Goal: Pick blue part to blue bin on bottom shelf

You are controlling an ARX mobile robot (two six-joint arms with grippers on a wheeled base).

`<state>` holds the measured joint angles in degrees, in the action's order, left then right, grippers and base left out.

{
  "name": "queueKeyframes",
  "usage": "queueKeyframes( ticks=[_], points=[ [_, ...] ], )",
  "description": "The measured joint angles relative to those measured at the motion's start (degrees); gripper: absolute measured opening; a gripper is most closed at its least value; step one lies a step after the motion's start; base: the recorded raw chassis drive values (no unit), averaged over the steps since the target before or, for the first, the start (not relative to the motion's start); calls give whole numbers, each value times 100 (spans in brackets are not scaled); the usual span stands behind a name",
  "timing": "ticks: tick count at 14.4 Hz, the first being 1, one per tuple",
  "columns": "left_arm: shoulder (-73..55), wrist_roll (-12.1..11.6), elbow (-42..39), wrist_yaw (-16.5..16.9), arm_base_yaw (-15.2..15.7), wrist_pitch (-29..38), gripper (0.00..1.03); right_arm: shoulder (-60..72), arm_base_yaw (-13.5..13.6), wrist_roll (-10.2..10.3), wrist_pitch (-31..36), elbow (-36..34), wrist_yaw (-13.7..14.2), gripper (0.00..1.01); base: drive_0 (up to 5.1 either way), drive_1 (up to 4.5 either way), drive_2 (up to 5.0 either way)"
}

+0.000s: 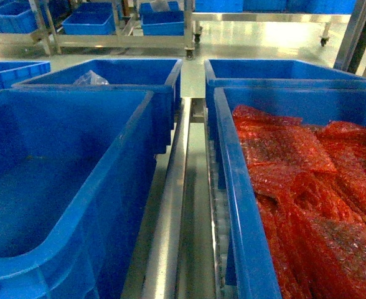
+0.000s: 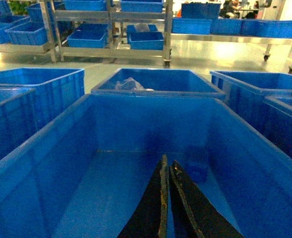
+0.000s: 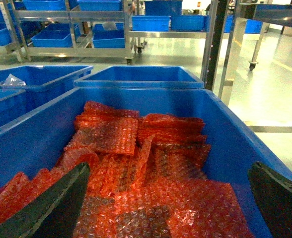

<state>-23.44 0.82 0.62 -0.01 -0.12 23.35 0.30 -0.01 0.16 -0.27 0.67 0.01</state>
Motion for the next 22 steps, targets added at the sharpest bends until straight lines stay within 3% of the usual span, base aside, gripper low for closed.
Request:
queueKeyframes(
  ticks=[7, 9, 10, 11, 12, 19, 21, 22],
  points=[
    [654, 2, 0, 0, 0, -651, 2, 2, 0, 0, -2, 0, 0, 98, 0, 0, 0],
    [1237, 2, 0, -2, 0, -1228, 2, 2, 0, 0, -2, 0, 0, 98, 0, 0, 0],
    [2149, 0, 4, 7, 0, -2411, 2, 0, 0, 0, -4, 0, 2, 98, 0, 0, 0],
    [2293, -20, 4, 4, 2, -2371, 2, 2, 0, 0, 2, 0, 0, 98, 0, 0, 0],
    [2293, -20, 4, 0, 2, -2361, 15, 2, 0, 0, 2, 0, 0, 98, 0, 0, 0],
    [2293, -20, 4, 0, 2, -2361, 83, 2, 0, 0, -2, 0, 0, 98, 0, 0, 0],
    [2293, -22, 4, 0, 2, -2361, 100, 2, 0, 0, -2, 0, 0, 98, 0, 0, 0],
    [2293, -24, 4, 0, 2, -2361, 98, 2, 0, 0, -2, 0, 0, 98, 0, 0, 0]
  ],
)
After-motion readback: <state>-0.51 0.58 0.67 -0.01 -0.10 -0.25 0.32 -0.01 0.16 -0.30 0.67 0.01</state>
